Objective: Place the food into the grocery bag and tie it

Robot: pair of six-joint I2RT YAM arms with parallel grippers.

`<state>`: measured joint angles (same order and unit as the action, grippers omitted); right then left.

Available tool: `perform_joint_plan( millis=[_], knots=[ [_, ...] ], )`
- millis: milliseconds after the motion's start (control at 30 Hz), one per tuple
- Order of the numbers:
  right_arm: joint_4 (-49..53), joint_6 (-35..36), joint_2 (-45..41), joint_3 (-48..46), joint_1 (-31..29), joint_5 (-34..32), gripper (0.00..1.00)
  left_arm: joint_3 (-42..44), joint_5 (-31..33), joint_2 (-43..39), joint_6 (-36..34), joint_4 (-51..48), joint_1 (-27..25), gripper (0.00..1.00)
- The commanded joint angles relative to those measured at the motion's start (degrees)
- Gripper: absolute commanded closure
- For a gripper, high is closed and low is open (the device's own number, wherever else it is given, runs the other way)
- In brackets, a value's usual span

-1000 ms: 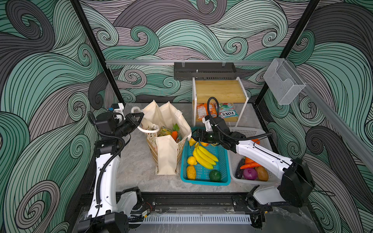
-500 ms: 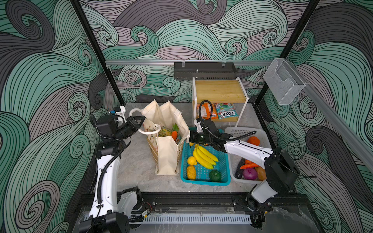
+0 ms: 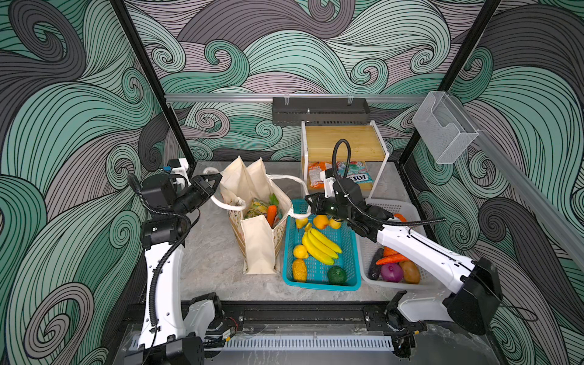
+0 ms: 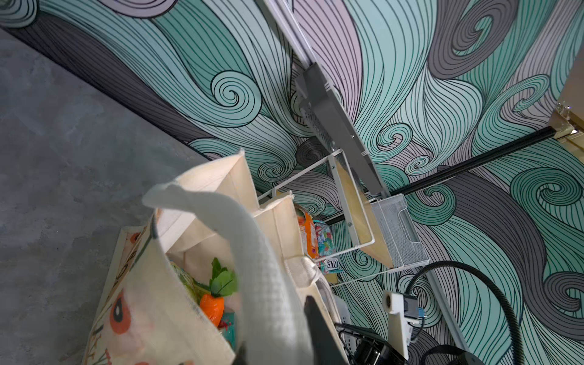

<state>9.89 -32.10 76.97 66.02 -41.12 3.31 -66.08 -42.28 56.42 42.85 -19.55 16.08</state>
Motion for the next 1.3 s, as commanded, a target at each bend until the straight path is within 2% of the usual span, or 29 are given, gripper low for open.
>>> perform_joint_plan(
  millis=[0,200,367,667,800,933,1133,1267],
  knots=[
    [3.3,9.5,-1.5,4.1,-0.3,-0.8,1.00,-6.0,-1.5,2.2,-3.2,-6.0,0.1,0.80],
    [3.2,16.9,0.3,10.6,-2.6,5.8,1.00,-13.8,0.4,6.4,-8.7,-15.7,-2.8,0.92],
    [2.2,24.0,4.4,16.4,-8.2,8.2,1.00,-20.9,3.8,12.0,-14.1,-23.4,-10.0,0.95],
    [-1.6,23.2,13.1,21.2,-10.7,13.2,1.00,-34.9,8.9,21.4,-23.0,-37.1,-20.0,0.97],
    [0.3,23.6,17.2,24.6,-10.7,14.5,1.00,-37.1,11.5,22.2,-24.0,-38.8,-21.7,0.97],
    [-2.2,22.6,19.6,25.1,-10.7,16.9,1.00,-41.1,12.6,24.1,-25.4,-42.8,-23.3,0.94],
    [-4.7,21.0,22.8,26.9,-10.7,17.3,1.00,-42.6,15.5,24.7,-27.5,-46.6,-28.0,0.90],
    [-7.7,19.2,23.5,26.7,-10.7,15.2,1.00,-44.5,20.1,26.5,-29.2,-50.6,-30.6,0.84]
  ],
)
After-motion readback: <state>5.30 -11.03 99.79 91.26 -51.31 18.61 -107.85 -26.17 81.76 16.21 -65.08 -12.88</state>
